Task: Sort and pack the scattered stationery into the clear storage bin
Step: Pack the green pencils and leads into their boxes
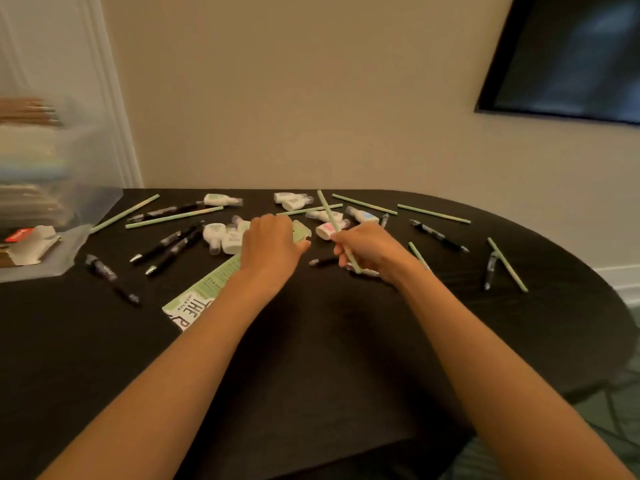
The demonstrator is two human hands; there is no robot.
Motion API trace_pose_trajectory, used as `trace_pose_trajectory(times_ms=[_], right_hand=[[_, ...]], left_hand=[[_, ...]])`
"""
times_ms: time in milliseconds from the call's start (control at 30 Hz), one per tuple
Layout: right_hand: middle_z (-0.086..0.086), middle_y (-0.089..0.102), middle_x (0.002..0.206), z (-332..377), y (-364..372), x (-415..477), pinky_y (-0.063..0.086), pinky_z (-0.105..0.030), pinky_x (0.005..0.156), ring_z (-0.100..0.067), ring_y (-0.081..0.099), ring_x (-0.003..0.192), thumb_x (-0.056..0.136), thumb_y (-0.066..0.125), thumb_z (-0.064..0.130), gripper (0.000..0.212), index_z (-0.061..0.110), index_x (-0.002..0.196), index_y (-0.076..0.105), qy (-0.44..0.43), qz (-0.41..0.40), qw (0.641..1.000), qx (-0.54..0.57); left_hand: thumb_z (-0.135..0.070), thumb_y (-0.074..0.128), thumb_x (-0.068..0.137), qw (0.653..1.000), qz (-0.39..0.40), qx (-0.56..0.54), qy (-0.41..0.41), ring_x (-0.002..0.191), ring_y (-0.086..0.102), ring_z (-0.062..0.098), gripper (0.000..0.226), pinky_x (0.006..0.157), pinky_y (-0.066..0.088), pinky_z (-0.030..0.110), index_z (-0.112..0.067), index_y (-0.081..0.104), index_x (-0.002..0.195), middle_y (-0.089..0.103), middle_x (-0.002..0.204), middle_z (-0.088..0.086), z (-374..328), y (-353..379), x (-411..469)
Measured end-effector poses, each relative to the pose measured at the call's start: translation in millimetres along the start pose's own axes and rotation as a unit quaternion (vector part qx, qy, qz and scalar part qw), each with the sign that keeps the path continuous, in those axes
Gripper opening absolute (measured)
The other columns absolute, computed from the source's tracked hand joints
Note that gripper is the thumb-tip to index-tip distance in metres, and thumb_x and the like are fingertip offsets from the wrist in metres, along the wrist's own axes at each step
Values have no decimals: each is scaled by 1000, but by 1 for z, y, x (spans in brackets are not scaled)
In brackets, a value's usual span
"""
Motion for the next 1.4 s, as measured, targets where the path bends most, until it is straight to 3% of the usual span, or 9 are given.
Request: trace_pose_trajectory(times_ms=[167,300,567,667,800,1000,1200,1333,1400], right_hand=[[-4,58,67,-44,-60,-7,41,-13,46,-8,53,56,98,46,14,24,4,79,59,42,-59,996,52],[-13,65,83,-87,-99,2,45,-25,59,-18,57,69,90,54,9,17,-3,98,64,79,-163,980,-77],[-10,55,88,-111,-102,5,47,-27,62,-19,54,77,88,62,22,23,9,76,47,104,-132,972,-163],[-6,49,75,-103,-98,6,42,-30,64,-15,47,64,92,54,25,27,9,72,45,72,-148,973,-163],[-6,53,82,-78,-78,6,41,-33,64,-15,49,65,97,38,23,15,10,102,41,-28,-147,985,-81],[-4,54,64,-27,-31,-2,49,-22,59,-11,51,56,97,39,5,14,12,89,48,-198,15,978,59],[2,60,82,-17,24,30,47,-32,78,-22,58,84,76,33,-17,43,17,86,56,-277,-43,953,-119],[-3,56,101,-18,42,46,35,-17,61,-13,49,87,88,36,-10,37,17,97,59,-264,-84,940,-201],[-6,57,105,-14,47,51,40,-18,63,-16,52,89,89,36,-10,37,15,104,60,-271,-80,934,-218]], left_hand=[[-36,61,88,999,15,-10,42,110,52,32,39,82,41,37,-2,59,106,59,114,16,-54,15,-8],[-36,61,88,998,30,-10,50,109,53,30,37,81,42,36,-4,59,106,60,112,15,-81,28,-15],[-37,61,88,997,42,14,56,113,50,26,40,82,41,34,-6,57,113,59,115,11,-97,38,-16],[-38,65,85,996,55,26,61,112,51,26,44,78,39,31,-9,57,117,60,116,10,-89,33,-13],[-37,68,82,997,52,9,49,115,51,27,50,87,41,33,-9,55,122,58,121,10,-64,18,-6],[-30,67,84,999,-11,36,34,116,47,29,45,92,38,40,-11,53,122,57,122,10,-13,-2,3],[-30,63,87,998,-36,54,13,120,45,27,48,96,35,39,-15,48,130,54,127,9,44,-23,6],[-33,60,89,999,-21,41,23,124,41,25,57,100,32,38,-17,39,139,48,136,6,73,-30,9],[-33,61,88,999,-10,19,33,124,42,24,57,101,33,38,-17,41,138,48,137,5,81,-29,11]])
Point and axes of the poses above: each hand's wrist, its own x-axis towards the middle knuckle, its own y-axis out of the palm, z = x × y, the point moved 1 cm from there along x, towards the middle knuckle
